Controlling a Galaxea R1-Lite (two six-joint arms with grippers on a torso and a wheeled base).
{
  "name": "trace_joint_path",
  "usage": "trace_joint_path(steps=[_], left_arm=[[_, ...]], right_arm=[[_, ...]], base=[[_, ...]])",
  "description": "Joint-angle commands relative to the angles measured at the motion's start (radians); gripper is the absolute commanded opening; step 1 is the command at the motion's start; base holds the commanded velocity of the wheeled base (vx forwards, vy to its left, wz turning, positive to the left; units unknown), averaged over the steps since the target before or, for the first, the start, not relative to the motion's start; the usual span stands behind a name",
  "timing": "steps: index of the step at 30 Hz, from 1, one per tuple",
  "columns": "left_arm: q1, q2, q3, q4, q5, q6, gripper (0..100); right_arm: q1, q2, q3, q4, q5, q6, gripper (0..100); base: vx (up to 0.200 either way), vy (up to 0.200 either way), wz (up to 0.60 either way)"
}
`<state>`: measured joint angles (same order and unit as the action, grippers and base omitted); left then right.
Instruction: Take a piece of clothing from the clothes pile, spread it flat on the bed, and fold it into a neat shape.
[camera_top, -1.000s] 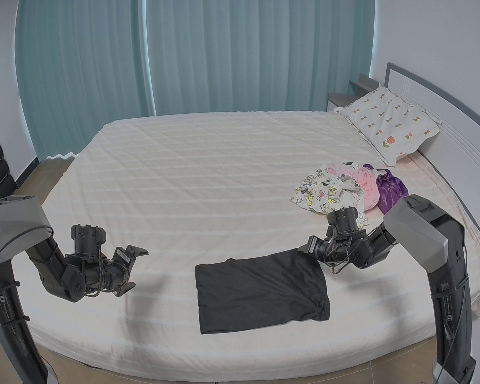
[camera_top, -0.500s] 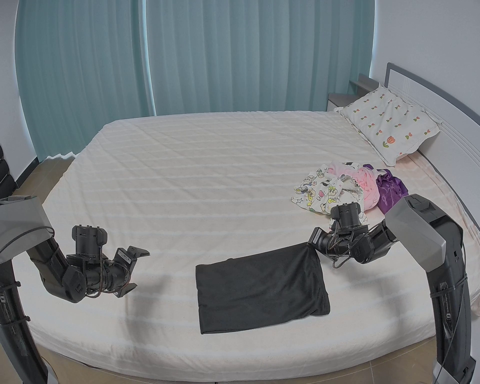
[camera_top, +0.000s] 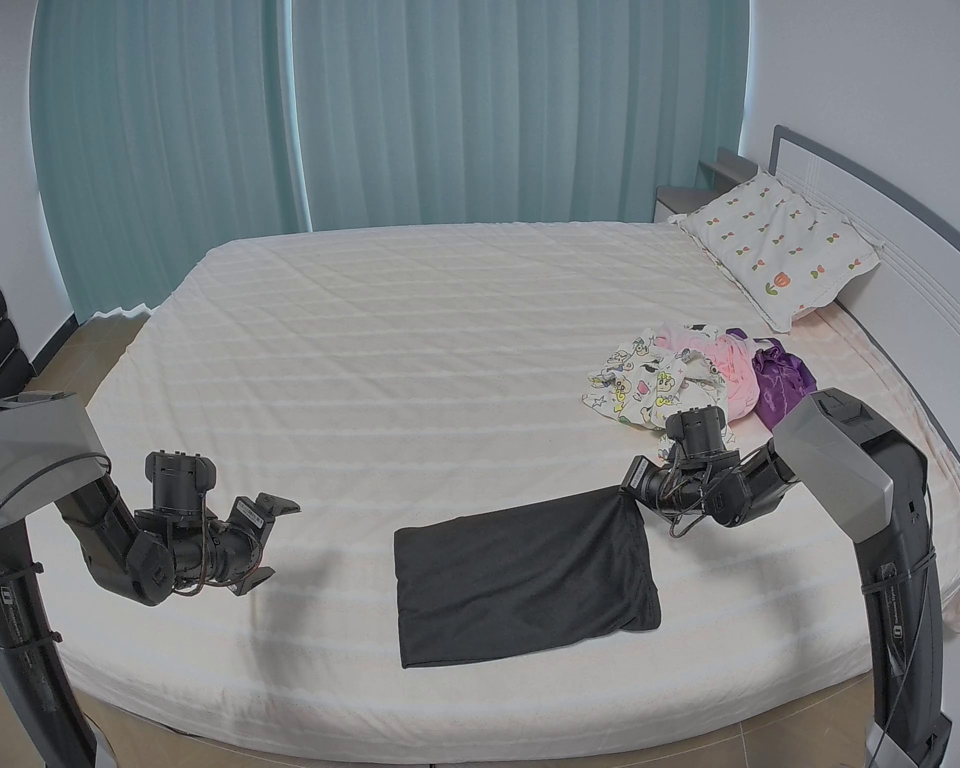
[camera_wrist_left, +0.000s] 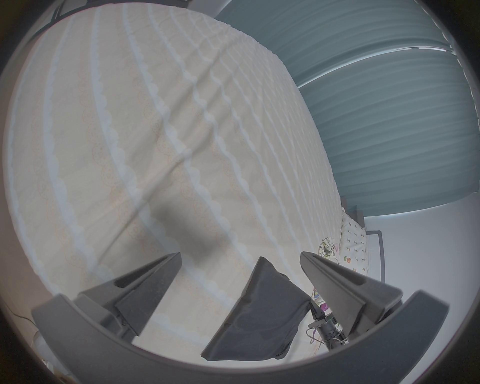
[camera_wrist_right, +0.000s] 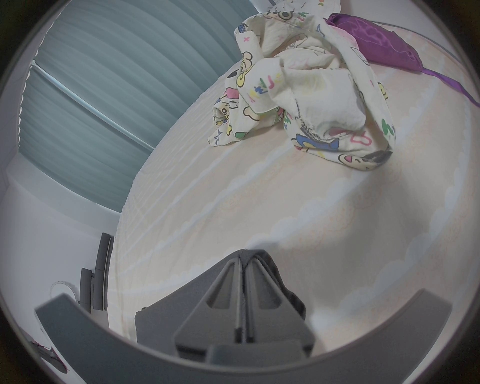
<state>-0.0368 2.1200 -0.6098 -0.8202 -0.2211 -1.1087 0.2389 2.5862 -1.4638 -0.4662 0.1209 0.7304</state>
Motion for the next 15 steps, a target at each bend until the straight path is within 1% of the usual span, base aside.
trace_joint_path(steps=[1,4,6,9,11,14,15], left_arm=[[0.0,0.001,-0.001,0.0,0.0,0.0,100],[0.0,0.001,-0.001,0.0,0.0,0.0,100],[0.0,0.001,-0.002,0.001,0.0,0.0,100],[0.0,0.001,-0.002,0.001,0.0,0.0,100],[0.0,0.001,-0.002,0.001,0.0,0.0,100],[0.0,0.001,-0.002,0.001,0.0,-0.002,100],[0.0,0.001,-0.002,0.001,0.0,-0.002,100]], right_arm=[[0.002,0.002,0.005,0.001,0.0,0.0,100],[-0.013,-0.009,0.025,-0.003,-0.013,-0.003,100],[-0.024,-0.043,0.069,-0.014,-0.026,-0.005,100],[-0.026,-0.121,0.189,-0.028,-0.021,-0.011,100],[-0.021,-0.161,0.269,-0.071,-0.015,-0.017,100],[-0.001,-0.222,0.444,-0.167,0.006,-0.039,100],[-0.001,-0.222,0.444,-0.167,0.006,-0.039,100]], base=[[0.0,0.0,0.0],[0.0,0.0,0.0],[0.0,0.0,0.0],[0.0,0.0,0.0],[0.0,0.0,0.0],[0.0,0.0,0.0],[0.0,0.0,0.0]])
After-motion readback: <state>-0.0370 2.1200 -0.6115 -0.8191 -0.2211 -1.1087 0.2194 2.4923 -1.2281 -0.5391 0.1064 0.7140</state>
